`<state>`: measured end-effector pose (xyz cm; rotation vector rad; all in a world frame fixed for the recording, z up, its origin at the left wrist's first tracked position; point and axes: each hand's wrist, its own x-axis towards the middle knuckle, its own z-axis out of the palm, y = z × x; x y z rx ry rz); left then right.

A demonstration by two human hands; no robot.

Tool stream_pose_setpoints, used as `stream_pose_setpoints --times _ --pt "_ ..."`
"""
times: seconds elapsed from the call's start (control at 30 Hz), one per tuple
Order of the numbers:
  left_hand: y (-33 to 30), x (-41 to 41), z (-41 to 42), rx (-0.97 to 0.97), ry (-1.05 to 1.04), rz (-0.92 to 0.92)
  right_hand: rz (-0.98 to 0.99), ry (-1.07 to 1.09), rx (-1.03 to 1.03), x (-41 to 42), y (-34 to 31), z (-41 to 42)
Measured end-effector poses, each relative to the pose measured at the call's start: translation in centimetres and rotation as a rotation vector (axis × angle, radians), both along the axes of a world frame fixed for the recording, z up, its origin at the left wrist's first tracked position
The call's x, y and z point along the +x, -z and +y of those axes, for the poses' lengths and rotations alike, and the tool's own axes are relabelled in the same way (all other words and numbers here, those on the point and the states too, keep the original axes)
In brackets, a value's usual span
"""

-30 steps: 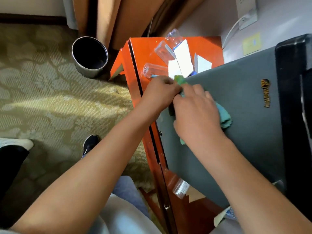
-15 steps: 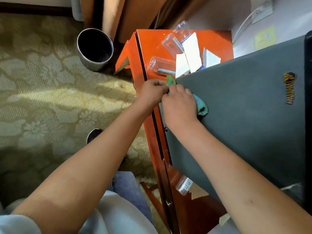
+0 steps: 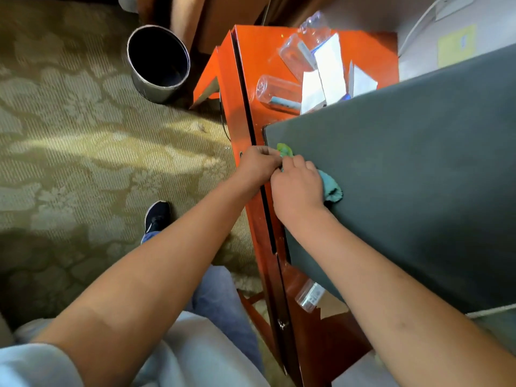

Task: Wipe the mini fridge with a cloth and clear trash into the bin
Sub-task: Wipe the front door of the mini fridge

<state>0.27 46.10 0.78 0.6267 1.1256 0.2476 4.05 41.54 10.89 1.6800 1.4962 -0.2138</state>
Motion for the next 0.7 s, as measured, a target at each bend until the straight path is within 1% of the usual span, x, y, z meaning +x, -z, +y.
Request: stream_pose_setpoints --times 0.13,0.2,0.33,0.4,0.43,0.57,0.63,0.7 --pt "1.4 -0.2 -2.8 -0.123 0.071 0.006 0.016 0.032 -0.122 0.1 1.6 -1.8" --pt "1.3 -0.3 -2.8 -0.123 0.07 -0.008 0.037 0.034 -0.136 0.4 0.9 -1.5" --pt "0.7 0.1 -0.2 -0.049 0.025 -0.03 0.033 -0.012 0.002 1.1 -0.3 0.0" --pt "1.3 0.3 0.7 -0.041 -0.009 -0.017 0.02 -0.025 0.058 1.1 0.5 0.4" --pt "2.0 0.5 0.7 -0.051 -0.023 -0.002 0.018 -0.027 0.05 0.9 1.3 0.5" --pt "5.0 0.4 -1.8 -0.123 0.063 0.122 0.052 0.051 -0.129 0.5 4.6 -0.8" --pt "5.2 0.2 -3.0 -0.16 0.107 0.102 0.06 0.077 -0.2 0.6 4.6 -1.3" --pt "4.5 0.2 -3.4 -0.137 0.146 0.059 0.069 0.093 -0.214 0.9 3.7 -1.3"
